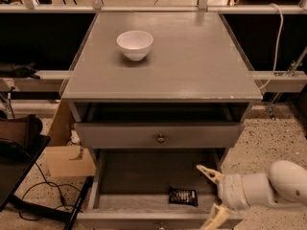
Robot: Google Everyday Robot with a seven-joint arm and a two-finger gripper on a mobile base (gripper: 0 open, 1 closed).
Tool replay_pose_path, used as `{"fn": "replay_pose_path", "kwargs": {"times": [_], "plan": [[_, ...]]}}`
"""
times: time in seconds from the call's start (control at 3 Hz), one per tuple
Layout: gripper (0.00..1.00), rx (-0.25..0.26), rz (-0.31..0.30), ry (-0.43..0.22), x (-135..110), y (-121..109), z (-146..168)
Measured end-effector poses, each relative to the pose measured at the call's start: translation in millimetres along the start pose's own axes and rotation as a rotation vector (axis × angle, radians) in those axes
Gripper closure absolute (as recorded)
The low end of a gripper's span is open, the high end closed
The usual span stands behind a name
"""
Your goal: Place rxbar chocolate into middle drawer
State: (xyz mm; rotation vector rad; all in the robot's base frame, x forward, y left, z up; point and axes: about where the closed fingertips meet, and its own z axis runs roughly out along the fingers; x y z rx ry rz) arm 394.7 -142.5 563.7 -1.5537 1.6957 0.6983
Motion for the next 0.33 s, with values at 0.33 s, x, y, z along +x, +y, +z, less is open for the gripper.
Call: {"fn": "replay_pose_path", "kwargs": {"times": [0.33], "plan": [[0.0,0.002,-0.147,0.097,-33.1,69.0,-34.2]]}}
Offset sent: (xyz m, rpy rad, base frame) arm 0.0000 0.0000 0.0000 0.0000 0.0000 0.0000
